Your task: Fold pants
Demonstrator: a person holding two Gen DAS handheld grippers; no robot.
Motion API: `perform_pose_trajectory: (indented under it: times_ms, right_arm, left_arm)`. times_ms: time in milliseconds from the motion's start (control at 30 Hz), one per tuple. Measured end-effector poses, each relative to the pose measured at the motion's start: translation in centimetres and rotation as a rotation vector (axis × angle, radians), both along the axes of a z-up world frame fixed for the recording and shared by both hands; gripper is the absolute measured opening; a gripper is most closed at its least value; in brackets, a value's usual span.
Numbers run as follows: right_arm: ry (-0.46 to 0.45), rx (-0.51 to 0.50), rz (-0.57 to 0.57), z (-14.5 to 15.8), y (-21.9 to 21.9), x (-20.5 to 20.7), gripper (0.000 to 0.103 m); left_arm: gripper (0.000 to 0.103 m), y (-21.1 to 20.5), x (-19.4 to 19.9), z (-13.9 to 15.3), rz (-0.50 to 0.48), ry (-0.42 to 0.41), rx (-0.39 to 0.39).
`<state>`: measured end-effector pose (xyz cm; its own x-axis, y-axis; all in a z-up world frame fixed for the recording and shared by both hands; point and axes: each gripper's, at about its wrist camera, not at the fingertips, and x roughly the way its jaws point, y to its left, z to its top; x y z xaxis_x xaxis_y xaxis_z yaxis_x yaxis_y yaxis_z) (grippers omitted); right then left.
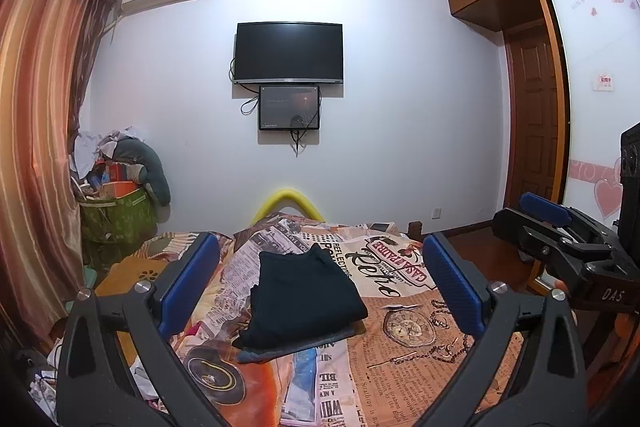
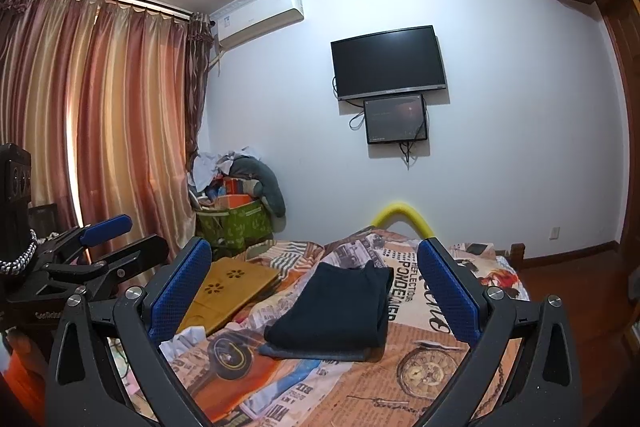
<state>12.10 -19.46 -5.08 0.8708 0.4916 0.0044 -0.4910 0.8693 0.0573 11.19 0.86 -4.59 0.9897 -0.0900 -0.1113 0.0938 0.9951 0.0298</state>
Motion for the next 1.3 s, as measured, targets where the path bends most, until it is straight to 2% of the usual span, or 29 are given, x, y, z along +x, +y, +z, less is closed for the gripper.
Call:
perform_pose_trajectory:
  times_ms: [1300]
  right_arm:
    - [0.016,-0.024,-0.009,-0.1,-0.1,-0.1,0.103]
  left_arm:
    - [0.103,0.2,1.1,-0.3,-0.019,0.014,-0.010]
